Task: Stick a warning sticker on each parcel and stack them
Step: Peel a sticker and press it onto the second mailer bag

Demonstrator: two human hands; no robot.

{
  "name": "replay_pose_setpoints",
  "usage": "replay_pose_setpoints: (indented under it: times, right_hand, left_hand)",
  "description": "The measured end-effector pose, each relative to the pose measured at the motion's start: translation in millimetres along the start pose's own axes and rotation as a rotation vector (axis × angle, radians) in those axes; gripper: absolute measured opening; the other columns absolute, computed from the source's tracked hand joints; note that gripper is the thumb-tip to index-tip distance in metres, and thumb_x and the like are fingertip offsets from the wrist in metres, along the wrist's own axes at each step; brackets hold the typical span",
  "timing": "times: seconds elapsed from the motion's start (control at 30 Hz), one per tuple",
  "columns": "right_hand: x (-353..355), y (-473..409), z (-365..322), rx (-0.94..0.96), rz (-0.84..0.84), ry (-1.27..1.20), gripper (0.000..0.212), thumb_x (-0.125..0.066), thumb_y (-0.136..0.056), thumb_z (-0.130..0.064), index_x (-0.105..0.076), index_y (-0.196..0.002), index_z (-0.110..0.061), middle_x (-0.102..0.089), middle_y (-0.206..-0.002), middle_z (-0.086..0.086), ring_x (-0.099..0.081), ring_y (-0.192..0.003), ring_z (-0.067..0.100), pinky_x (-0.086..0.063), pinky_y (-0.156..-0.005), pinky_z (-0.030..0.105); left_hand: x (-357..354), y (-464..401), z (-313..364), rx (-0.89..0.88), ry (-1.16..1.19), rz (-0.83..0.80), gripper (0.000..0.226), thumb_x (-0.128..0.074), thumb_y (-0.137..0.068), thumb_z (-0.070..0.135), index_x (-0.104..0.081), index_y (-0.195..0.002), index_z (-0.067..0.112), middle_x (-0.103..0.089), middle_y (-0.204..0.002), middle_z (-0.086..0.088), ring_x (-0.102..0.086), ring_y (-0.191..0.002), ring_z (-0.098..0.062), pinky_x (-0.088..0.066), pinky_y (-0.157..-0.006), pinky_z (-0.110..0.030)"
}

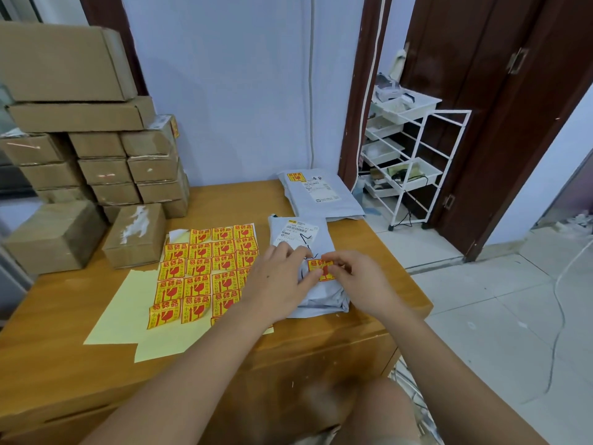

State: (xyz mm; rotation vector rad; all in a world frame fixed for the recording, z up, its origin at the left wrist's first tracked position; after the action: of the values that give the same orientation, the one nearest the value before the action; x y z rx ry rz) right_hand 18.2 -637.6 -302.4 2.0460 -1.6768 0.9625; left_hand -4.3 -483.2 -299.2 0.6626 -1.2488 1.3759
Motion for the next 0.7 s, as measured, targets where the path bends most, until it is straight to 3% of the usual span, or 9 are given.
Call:
replay_pose_setpoints:
  times: [0.23,0.43,0.57,0.7]
  right_hand:
    - [-0.9,-3.9,2.4,-0.023,-0.002,0.032,0.025,-0.06,-0.101,-0.018,-0.069,-0.124,-0.023,-0.06,-0.093,-0.013,-0.053,-0.077,0.0,-0.038,-0.064,0.01]
    - [4.0,-12.1,6.2,-0.087,0.042,-0.01,0.026,-0.065,-0.097,-0.026,-0.064,-0.122,-0.023,-0.065,-0.081,-0.001,-0.06,-0.072,0.011,-0.041,-0.054,0.014]
    - [5.6,-17.6,7.0,-0.118,0.077,-0.008,0.029,-0.072,-0.092,-0.033,-0.061,-0.117,-0.023,-0.057,-0.068,-0.007,-0.054,-0.065,0.007,-0.039,-0.058,0.02]
    - [6.2,-23.2,9.3,-0.164,0.101,0.016,0.036,-0.078,-0.086,-0.04,-0.061,-0.113,-0.024,-0.057,-0.074,-0.009,-0.056,-0.07,0.008,-0.043,-0.064,0.027]
  left_hand:
    - [-4.2,3.0,0.3,-0.011,-0.013,-0.014,0.056,-0.04,-0.098,0.07,-0.053,-0.143,0.041,-0.045,-0.114,0.009,-0.041,-0.113,-0.014,-0.039,-0.1,-0.032]
    - [-2.8,6.8,6.3,-0.036,-0.071,-0.035,0.056,-0.036,-0.102,0.065,-0.054,-0.146,0.035,-0.048,-0.118,0.006,-0.043,-0.113,-0.017,-0.044,-0.098,-0.038]
    - [-0.1,3.9,7.3,-0.023,-0.075,-0.056,0.049,-0.031,-0.107,0.054,-0.061,-0.141,0.034,-0.049,-0.116,0.003,-0.044,-0.11,-0.019,-0.044,-0.093,-0.037]
    - [-0.3,-1.8,10.3,-0.018,-0.158,-0.085,0.045,-0.035,-0.106,0.055,-0.064,-0.135,0.036,-0.048,-0.113,0.002,-0.045,-0.11,-0.02,-0.046,-0.089,-0.035]
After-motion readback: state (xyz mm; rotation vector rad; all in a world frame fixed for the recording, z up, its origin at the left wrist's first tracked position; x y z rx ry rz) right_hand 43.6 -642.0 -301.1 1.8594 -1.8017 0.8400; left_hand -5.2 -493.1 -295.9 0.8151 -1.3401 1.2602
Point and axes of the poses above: each hand's wrist, its own y-axis away from the middle knuckle, its own x-axis out of the back of the hand, z = x × y, the point moved 9 cm from there along -y, towards the middle knuckle
